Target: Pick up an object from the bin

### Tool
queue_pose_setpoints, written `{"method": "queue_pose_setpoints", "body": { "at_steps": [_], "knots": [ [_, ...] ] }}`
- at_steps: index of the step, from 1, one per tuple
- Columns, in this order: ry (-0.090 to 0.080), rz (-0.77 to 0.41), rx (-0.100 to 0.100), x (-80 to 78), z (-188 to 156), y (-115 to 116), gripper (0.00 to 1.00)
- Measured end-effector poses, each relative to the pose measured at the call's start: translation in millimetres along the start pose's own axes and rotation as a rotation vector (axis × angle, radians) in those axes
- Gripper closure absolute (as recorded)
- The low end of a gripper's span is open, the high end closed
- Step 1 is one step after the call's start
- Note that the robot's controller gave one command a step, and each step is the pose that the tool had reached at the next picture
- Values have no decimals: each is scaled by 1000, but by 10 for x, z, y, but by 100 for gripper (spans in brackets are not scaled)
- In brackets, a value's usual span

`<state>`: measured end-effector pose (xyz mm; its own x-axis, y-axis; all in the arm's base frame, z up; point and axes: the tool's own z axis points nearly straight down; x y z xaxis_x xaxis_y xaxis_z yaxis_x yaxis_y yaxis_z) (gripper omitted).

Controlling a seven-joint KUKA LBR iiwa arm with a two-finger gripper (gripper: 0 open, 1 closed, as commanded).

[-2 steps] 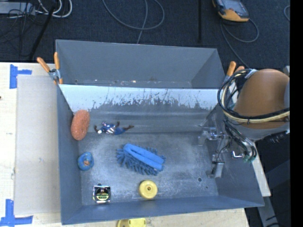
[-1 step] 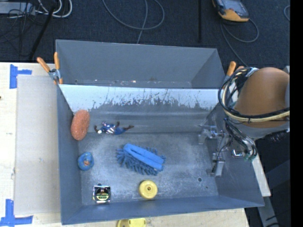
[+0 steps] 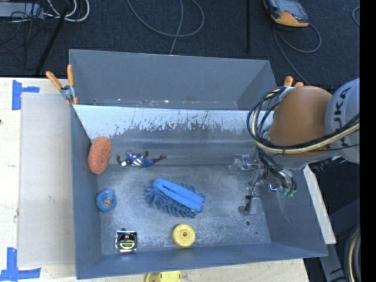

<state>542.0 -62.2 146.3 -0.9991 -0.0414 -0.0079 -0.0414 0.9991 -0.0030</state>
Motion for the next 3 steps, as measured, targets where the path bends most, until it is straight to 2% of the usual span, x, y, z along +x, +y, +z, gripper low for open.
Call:
{"method": "queue_pose_setpoints", "body": {
  "at_steps": [1, 2, 3],
  "knots": [
    [11, -199, -5, 196, 355, 256, 0],
    [9, -371, -5, 103, 504, 330, 0],
    [6, -170, -4, -62, 661, 553, 0]
  ]
}}
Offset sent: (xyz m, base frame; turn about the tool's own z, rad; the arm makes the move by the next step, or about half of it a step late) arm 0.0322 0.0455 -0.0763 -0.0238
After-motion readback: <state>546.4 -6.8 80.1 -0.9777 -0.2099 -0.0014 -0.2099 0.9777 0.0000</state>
